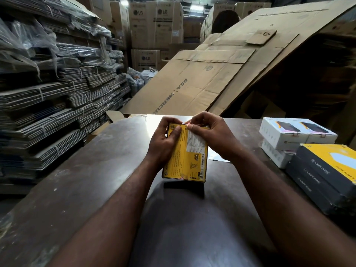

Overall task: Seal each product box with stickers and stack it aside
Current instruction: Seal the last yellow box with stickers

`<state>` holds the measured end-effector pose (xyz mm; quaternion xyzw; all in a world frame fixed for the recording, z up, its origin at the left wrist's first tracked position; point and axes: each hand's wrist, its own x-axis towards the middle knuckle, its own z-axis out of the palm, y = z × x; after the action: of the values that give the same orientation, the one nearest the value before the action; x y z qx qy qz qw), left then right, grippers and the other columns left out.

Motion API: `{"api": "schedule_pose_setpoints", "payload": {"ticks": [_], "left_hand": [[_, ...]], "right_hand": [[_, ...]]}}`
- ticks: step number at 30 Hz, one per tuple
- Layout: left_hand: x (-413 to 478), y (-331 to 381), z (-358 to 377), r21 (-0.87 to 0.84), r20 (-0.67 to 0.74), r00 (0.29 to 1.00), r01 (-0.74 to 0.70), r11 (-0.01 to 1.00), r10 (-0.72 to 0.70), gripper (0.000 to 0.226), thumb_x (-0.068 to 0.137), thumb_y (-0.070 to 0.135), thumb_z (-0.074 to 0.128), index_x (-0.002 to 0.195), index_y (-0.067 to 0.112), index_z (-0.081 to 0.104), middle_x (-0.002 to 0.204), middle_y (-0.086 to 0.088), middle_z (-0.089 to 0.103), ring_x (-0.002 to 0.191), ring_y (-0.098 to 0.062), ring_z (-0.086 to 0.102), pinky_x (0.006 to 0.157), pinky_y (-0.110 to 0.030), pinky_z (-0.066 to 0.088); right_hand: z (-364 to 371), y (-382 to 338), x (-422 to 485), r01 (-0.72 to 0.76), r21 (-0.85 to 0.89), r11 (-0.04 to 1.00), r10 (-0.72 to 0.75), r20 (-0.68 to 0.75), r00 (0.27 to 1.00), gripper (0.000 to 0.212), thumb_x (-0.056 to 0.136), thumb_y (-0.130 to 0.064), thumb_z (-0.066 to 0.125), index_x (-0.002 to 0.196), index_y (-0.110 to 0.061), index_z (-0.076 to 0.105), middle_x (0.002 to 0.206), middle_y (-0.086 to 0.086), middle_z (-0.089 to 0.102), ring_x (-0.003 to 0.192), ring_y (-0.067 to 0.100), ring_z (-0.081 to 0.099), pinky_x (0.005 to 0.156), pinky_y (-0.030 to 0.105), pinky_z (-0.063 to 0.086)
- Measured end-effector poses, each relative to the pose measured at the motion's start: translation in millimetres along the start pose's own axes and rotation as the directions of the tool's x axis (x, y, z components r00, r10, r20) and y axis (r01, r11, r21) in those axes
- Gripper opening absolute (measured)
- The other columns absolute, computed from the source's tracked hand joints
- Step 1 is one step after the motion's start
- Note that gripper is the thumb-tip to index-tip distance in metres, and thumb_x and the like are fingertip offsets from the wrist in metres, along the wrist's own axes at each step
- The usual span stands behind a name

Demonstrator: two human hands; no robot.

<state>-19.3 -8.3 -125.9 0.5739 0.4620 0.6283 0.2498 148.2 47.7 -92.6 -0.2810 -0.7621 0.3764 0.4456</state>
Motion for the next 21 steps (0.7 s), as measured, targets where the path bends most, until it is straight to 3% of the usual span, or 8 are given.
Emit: {"api": "schedule_pose_setpoints", "payload": {"ticks": [4,13,17,21], "left_hand": [[0.1,0.6,2.4,-0.002,-0.005,1.0,0.008,1.0,-0.008,0.006,0.105,0.021,0.052,0.109,0.024,0.054,0.101,0.0,0.06,0.086,-0.018,0.065,0.077,-0.045,0.06],[0.0,3.4,4.0,0.001,-0.008,1.0,0.006,1.0,-0.006,0.007,0.105,0.021,0.051,0.105,0.027,0.053,0.102,0.0,0.059,0.088,-0.019,0.065,0.077,-0.043,0.06],[-0.4,5.2,4.4,0.005,0.007,1.0,-0.016,1.0,0.016,0.01,0.105,0.021,0.051,0.102,0.03,0.054,0.1,0.002,0.059,0.088,-0.019,0.064,0.078,-0.051,0.06],[-0.1,6.8,5.4,0.008,0.024,0.999,-0.036,0.999,0.036,0.004,0.095,0.035,0.055,0.096,0.039,0.056,0.096,0.007,0.059,0.087,-0.021,0.064,0.077,-0.056,0.059]], "right_hand": [[-0.6,0.4,-0.3,-0.002,0.015,1.0,0.002,-0.015,1.0,0.005,0.094,-0.019,0.07,0.096,-0.015,0.069,0.101,0.007,0.07,0.096,0.021,0.07,0.078,0.037,0.061],[-2.8,-1.8,-1.5,-0.047,0.082,0.996,0.046,0.01,0.999,0.006,0.092,-0.019,0.072,0.096,-0.014,0.07,0.104,0.012,0.072,0.098,0.027,0.072,0.084,0.047,0.062],[-7.6,-6.4,-1.4,-0.05,0.07,0.996,0.047,0.042,0.998,0.007,0.092,-0.017,0.072,0.096,-0.013,0.07,0.106,0.016,0.071,0.1,0.031,0.07,0.085,0.048,0.06],[-16.4,-9.9,0.0,-0.068,0.085,0.994,0.06,0.089,0.994,0.011,0.091,-0.015,0.072,0.099,-0.008,0.068,0.109,0.02,0.07,0.103,0.035,0.069,0.088,0.052,0.058]]}}
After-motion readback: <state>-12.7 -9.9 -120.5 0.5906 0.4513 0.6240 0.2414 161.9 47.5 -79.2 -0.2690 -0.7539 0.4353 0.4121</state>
